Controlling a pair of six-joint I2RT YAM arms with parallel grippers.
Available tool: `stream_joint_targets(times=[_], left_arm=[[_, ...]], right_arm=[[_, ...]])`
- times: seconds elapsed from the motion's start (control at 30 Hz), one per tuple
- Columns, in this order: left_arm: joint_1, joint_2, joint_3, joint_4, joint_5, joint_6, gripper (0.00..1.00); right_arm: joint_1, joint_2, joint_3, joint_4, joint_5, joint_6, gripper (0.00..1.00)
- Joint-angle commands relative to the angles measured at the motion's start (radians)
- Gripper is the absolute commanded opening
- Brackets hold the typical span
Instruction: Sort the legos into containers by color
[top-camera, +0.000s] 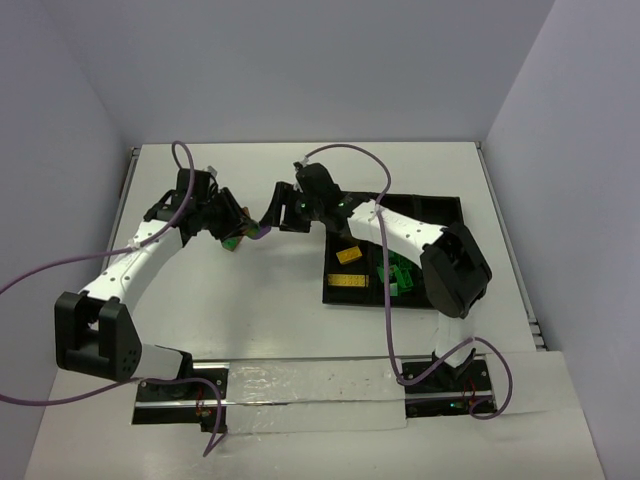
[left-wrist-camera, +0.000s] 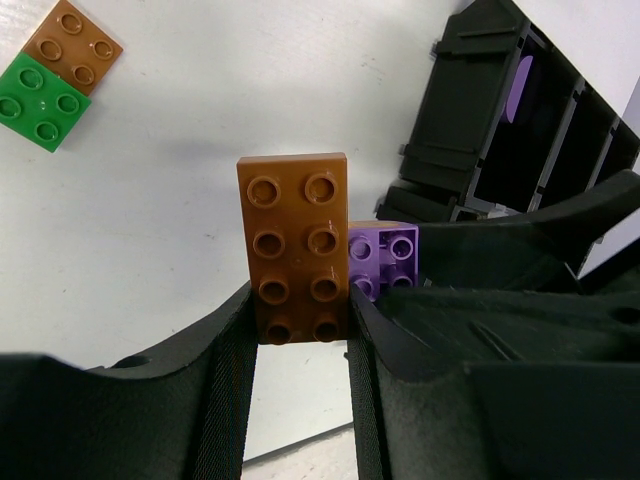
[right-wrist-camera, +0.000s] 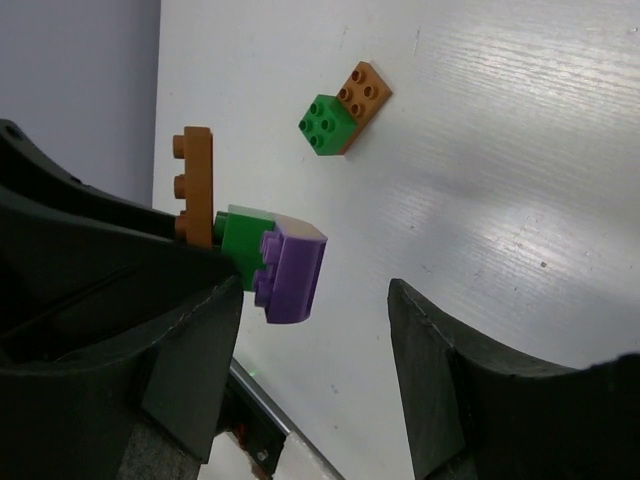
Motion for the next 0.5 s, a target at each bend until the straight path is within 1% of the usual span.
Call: stream_joint_targets(times=[0.0, 0.07, 0.1, 0.13, 0.17, 0.2, 0.23, 0.27, 0.3, 0.4, 0.47], left_arm=[[-0.005, -0.033, 0.046, 0.033, 0.022, -0.002, 0.00], [-0.005, -0.035, 0.046, 0.032, 0.022, 0.000, 0.00], [-0.005, -0.037, 0.046, 0.031, 0.022, 0.000, 0.00], [-0.005, -0.035, 0.048, 0.030, 0.020, 0.003, 0.00], [-0.005, -0.035, 0.049, 0.027, 0.020, 0.004, 0.00], [-0.005, -0.034, 0.049, 0.026, 0.019, 0.006, 0.00], [-0.005, -0.034, 0.049, 0.025, 0.019, 0.006, 0.00], [-0.005, -0.033, 0.050, 0.022, 0.020, 0.007, 0.00], [-0.005, -0.032, 0.052, 0.020, 0.019, 0.007, 0.00], [-0.005, -0.039, 0.054, 0.017, 0.012, 0.010, 0.00], [-0.005, -0.041, 0.054, 0.012, 0.008, 0.013, 0.00]], right_arm=[[-0.009, 0.024, 0.051, 0.059, -0.028, 0.021, 0.67], [-0.009, 0.039, 0.056, 0.065, -0.040, 0.025, 0.66], [-0.009, 0.045, 0.059, 0.067, -0.045, 0.030, 0.64], [-0.009, 0.054, 0.062, 0.088, -0.057, 0.034, 0.56], [-0.009, 0.058, 0.059, 0.104, -0.077, 0.039, 0.50], [-0.010, 0.063, 0.052, 0.121, -0.091, 0.057, 0.37], [-0.013, 0.063, 0.044, 0.148, -0.106, 0.070, 0.28], [-0.016, 0.063, 0.032, 0.178, -0.122, 0.087, 0.12], [-0.017, 0.063, 0.024, 0.196, -0.130, 0.096, 0.05], [-0.022, 0.052, 0.005, 0.196, -0.112, 0.098, 0.00], [-0.026, 0.045, -0.006, 0.191, -0.091, 0.094, 0.00]])
